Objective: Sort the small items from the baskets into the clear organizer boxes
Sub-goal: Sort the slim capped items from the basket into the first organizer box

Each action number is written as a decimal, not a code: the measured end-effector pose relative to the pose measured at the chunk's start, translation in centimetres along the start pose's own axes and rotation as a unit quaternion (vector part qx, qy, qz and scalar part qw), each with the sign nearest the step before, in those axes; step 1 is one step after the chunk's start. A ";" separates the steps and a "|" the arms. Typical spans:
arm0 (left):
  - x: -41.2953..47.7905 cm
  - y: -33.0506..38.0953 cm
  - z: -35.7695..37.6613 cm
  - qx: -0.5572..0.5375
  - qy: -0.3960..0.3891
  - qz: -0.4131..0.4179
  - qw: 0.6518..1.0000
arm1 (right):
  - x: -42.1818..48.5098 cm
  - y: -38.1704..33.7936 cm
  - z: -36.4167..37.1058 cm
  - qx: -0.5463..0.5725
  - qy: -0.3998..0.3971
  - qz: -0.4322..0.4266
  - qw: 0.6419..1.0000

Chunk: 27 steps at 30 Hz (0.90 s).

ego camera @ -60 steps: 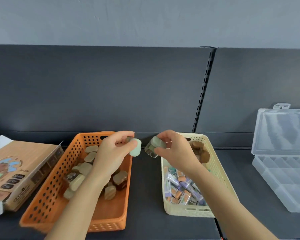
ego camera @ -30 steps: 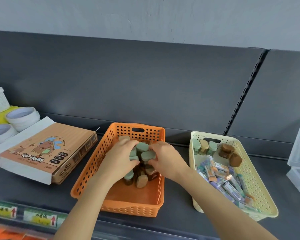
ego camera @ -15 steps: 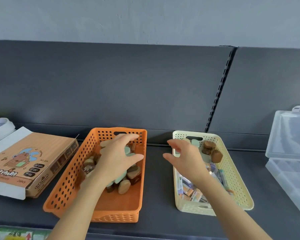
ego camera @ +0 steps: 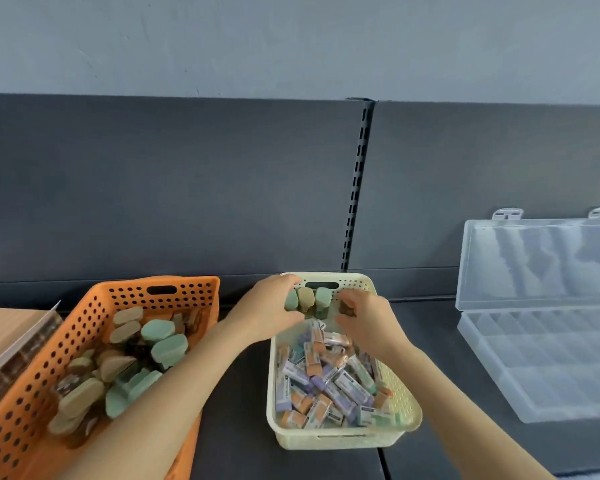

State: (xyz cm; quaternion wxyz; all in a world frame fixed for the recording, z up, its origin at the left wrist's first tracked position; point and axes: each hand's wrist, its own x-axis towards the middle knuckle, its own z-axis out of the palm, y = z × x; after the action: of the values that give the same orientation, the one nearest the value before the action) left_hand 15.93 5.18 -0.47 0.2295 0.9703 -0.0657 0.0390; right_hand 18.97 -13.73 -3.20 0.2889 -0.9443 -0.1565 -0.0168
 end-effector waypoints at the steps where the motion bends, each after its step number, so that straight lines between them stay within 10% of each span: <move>1: 0.7 -0.1 0.4 0.018 -0.008 0.002 1.000 | 0.5 0.1 -0.1 -0.007 0.000 -0.005 1.000; 13: 5.3 -1.9 3.7 0.274 -0.043 0.041 0.960 | 5.8 0.3 2.1 -0.072 -0.097 -0.051 0.991; 27: 5.6 -1.8 4.1 0.257 -0.061 0.022 0.964 | 6.9 0.2 3.6 -0.084 -0.153 -0.104 0.979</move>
State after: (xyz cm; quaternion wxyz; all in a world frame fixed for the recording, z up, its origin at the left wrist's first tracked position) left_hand 21.88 4.34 -4.38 -0.0329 0.9955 -0.0887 0.0007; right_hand 25.42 -9.94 -5.48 0.1781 -0.9352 -0.2941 0.0848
